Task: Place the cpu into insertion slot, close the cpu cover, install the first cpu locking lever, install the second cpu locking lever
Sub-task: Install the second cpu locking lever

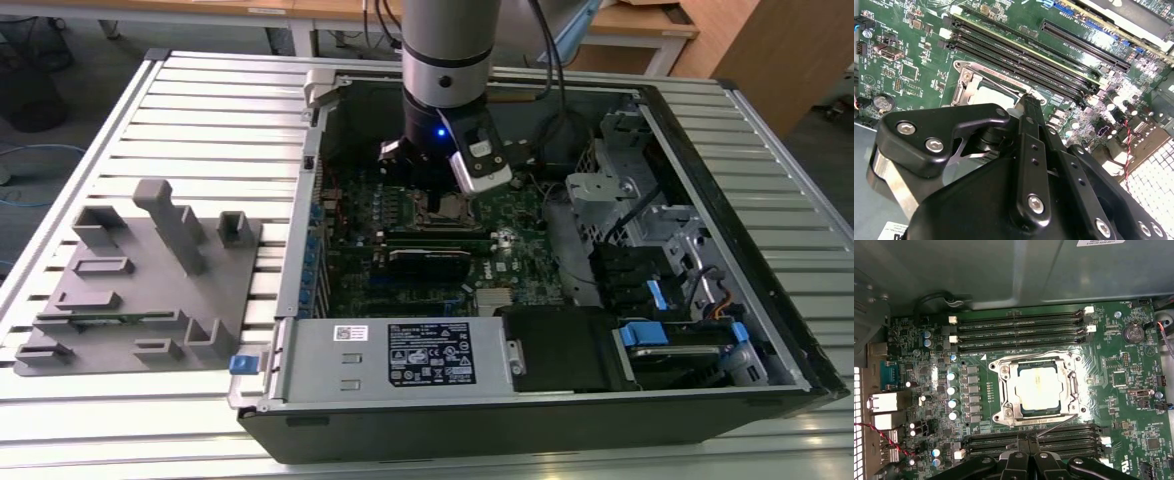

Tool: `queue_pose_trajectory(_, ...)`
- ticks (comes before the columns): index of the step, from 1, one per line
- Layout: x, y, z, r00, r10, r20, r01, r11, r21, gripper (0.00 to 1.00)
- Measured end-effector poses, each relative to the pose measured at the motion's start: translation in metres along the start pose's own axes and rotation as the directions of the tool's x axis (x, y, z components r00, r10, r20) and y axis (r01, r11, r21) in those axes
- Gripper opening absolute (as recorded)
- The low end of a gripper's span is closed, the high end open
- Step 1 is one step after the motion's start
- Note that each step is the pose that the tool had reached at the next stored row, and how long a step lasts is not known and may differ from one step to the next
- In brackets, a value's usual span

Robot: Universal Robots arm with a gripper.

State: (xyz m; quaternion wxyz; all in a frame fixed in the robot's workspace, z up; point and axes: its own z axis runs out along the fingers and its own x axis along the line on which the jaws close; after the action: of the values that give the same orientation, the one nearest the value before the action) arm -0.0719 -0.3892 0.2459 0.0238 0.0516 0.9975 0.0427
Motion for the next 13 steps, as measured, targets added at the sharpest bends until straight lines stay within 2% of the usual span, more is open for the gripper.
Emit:
queue_pose_trajectory(8,0.0,0.0,0.0004,1.0,0.0,0.0,0.0,1.0,0.0,0.11)
queue_pose_trajectory(13,0.0004,-0.0014,0.0035,1.0,0.0,0.0,0.0,1.0,0.0,0.11)
